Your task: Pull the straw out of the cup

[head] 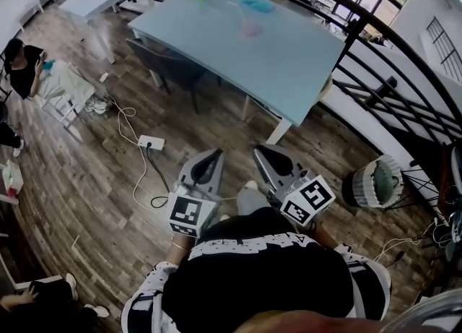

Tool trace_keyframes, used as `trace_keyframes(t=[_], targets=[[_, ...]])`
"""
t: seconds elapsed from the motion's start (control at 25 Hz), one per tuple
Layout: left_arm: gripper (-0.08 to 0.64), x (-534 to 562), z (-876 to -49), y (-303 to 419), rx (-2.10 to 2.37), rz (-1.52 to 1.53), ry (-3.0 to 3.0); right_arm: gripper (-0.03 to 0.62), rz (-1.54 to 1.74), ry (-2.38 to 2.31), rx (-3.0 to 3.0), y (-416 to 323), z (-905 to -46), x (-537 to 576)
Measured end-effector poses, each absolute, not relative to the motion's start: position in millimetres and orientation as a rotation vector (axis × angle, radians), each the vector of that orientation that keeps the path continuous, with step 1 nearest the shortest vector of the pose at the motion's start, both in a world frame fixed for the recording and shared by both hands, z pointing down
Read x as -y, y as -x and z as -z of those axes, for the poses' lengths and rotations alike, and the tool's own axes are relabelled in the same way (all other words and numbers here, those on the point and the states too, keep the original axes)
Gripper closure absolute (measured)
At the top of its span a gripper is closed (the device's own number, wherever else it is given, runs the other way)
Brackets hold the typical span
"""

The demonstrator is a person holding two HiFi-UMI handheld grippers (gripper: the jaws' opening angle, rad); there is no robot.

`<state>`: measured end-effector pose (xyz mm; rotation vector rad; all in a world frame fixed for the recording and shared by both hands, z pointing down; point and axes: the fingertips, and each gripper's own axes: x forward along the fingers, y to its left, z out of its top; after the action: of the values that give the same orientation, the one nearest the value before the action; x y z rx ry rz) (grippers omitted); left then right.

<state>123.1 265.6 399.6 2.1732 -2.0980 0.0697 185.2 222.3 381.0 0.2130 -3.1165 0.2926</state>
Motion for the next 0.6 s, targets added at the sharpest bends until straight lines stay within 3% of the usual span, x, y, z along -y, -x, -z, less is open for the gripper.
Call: trace_keyframes(t=[0.6], targets=[[0.545,-232,-407,-83,2.125,-0.09,-2.105,0.561,-0.29,-0.226,3.117,-152,-383,-169]])
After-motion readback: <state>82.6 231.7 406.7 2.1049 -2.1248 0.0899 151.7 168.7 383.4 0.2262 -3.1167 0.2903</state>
